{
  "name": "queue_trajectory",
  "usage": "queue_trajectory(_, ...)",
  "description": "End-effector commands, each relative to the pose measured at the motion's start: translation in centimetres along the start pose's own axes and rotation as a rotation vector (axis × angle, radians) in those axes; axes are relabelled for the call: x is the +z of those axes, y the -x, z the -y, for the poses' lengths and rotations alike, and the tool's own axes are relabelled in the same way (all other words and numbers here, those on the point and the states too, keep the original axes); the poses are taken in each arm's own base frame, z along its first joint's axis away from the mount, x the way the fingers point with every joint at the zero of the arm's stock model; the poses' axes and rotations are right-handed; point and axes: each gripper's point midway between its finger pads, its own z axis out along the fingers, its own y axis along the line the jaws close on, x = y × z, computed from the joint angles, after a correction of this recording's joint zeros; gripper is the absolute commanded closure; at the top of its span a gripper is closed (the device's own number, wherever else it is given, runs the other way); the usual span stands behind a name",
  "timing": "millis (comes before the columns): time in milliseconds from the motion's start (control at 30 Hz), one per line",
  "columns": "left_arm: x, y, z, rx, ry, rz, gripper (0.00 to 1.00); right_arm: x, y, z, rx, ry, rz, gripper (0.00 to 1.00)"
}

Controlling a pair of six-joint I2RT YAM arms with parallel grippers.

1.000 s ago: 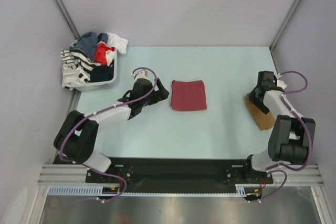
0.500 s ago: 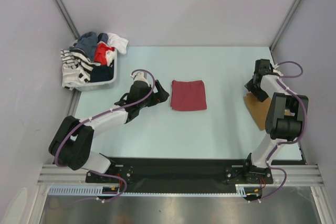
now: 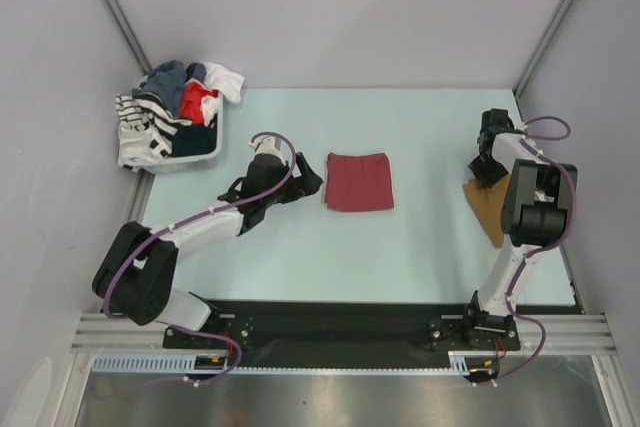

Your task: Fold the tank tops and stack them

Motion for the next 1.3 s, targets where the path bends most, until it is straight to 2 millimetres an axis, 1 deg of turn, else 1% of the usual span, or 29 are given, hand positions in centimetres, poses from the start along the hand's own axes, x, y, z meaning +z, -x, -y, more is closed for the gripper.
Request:
queue_trajectory(0,-0.3,0.7,1.2,0.027,-0.044,0.019,0.0,0.7,-0.1,-0.4,0.021,0.004,0.0,0.62)
queue_trajectory(33,-0.3,0.8,1.2,0.028,-0.044,0.019,0.0,0.9,-0.4,-0.5,0.021,0.009,-0.005,0.65)
queue_trajectory(67,-0.3,0.7,1.2,0.03,-0.043,0.018,0.0,1.0,-0.8,-0.5,0.017,0.016,-0.016,0.71)
queue_trajectory(100,-0.2,0.7,1.2,0.031,-0.041,0.016,0.0,1.0,-1.0,-1.0,0.018,0.039,-0.026,0.81)
queue_trajectory(133,-0.2,0.6,1.1,0.033,-0.039,0.011,0.0,0.9,-1.3,-1.2,0.017,0.053,-0.034,0.83)
queue_trajectory(267,0.1,0.4,1.2,0.035,-0.041,-0.001,0.0,-0.4,-1.9,-2.6,-0.012,0.083,-0.014,0.84)
queue_trajectory(333,0.2,0.2,1.2,0.037,-0.042,-0.006,0.0,-1.6,-2.6,-3.9,-0.039,0.128,-0.015,0.84)
queue_trajectory(367,0.1,0.2,1.3,0.037,-0.044,-0.005,0.0,-2.1,-3.1,-4.8,-0.055,0.167,-0.034,0.83)
queue_trajectory(400,0.2,0.2,1.3,0.038,-0.043,-0.006,0.0,-2.7,-3.6,-6.0,-0.079,0.215,-0.036,0.83)
queue_trajectory(467,0.2,0.1,1.1,0.039,-0.039,-0.009,0.0,-3.7,-4.3,-7.6,-0.124,0.288,-0.048,0.83)
queue_trajectory(500,0.2,0.1,1.2,0.039,-0.039,-0.011,0.0,-4.8,-5.6,-9.2,-0.208,0.348,-0.06,0.82)
queue_trajectory(533,0.2,0.0,1.2,0.039,-0.038,-0.012,0.0,-5.5,-5.8,-10.0,-0.247,0.368,-0.053,0.81)
queue_trajectory(567,0.2,0.0,1.1,0.041,-0.038,-0.014,0.0,-5.7,-6.3,-10.4,-0.294,0.366,-0.049,0.81)
queue_trajectory(600,0.2,0.0,1.3,0.043,-0.04,-0.014,0.0,-5.9,-6.9,-10.0,-0.367,0.344,-0.047,0.81)
queue_trajectory(633,0.1,0.0,1.3,0.046,-0.04,-0.014,0.0,-6.6,-8.0,-10.6,-0.428,0.35,-0.04,0.81)
queue_trajectory(667,0.1,0.1,1.3,0.046,-0.041,-0.013,0.0,-6.6,-8.7,-10.5,-0.482,0.352,-0.041,0.81)
queue_trajectory(733,0.1,0.1,1.5,0.048,-0.046,-0.011,0.0,-7.4,-9.7,-10.5,-0.578,0.373,-0.017,0.78)
queue_trajectory(767,0.1,-0.1,1.6,0.049,-0.046,-0.015,0.0,-7.2,-10.5,-9.9,-0.613,0.375,-0.028,0.77)
queue_trajectory(800,0.2,0.0,1.8,0.051,-0.056,-0.015,0.0,-7.2,-10.7,-9.6,-0.627,0.369,-0.026,0.75)
queue_trajectory(867,0.4,-0.3,2.0,0.055,-0.058,-0.028,0.0,-7.3,-10.4,-8.5,-0.656,0.356,-0.023,0.74)
queue_trajectory(900,0.6,-0.3,2.1,0.057,-0.056,-0.032,0.0,-6.8,-10.5,-7.5,-0.667,0.327,-0.021,0.72)
queue_trajectory(933,0.8,-0.6,1.9,0.058,-0.048,-0.042,0.0,-7.0,-10.1,-7.0,-0.667,0.322,-0.007,0.71)
queue_trajectory(967,1.0,-0.8,1.7,0.059,-0.038,-0.053,0.0,-6.7,-9.5,-6.5,-0.668,0.314,0.008,0.68)
queue_trajectory(1033,1.5,-0.8,1.7,0.062,-0.028,-0.066,0.0,-6.4,-9.4,-5.4,-0.653,0.304,-0.003,0.66)
queue_trajectory(1067,1.6,-0.9,1.7,0.066,-0.024,-0.073,0.0,-6.8,-9.3,-5.6,-0.645,0.333,-0.007,0.66)
queue_trajectory(1100,1.7,-0.7,1.8,0.074,-0.019,-0.077,0.0,-7.0,-9.3,-5.8,-0.64,0.347,-0.005,0.59)
queue_trajectory(1167,2.1,-0.8,1.7,0.083,-0.011,-0.087,0.0,-8.1,-9.1,-6.4,-0.641,0.38,0.012,0.51)
queue_trajectory(1200,2.2,-1.0,1.5,0.09,0.0,-0.1,0.0,-8.7,-9.4,-6.9,-0.651,0.388,0.022,0.42)
queue_trajectory(1267,2.7,-1.0,1.5,0.093,0.014,-0.116,0.0,-10.1,-8.7,-7.9,-0.648,0.399,0.061,0.36)
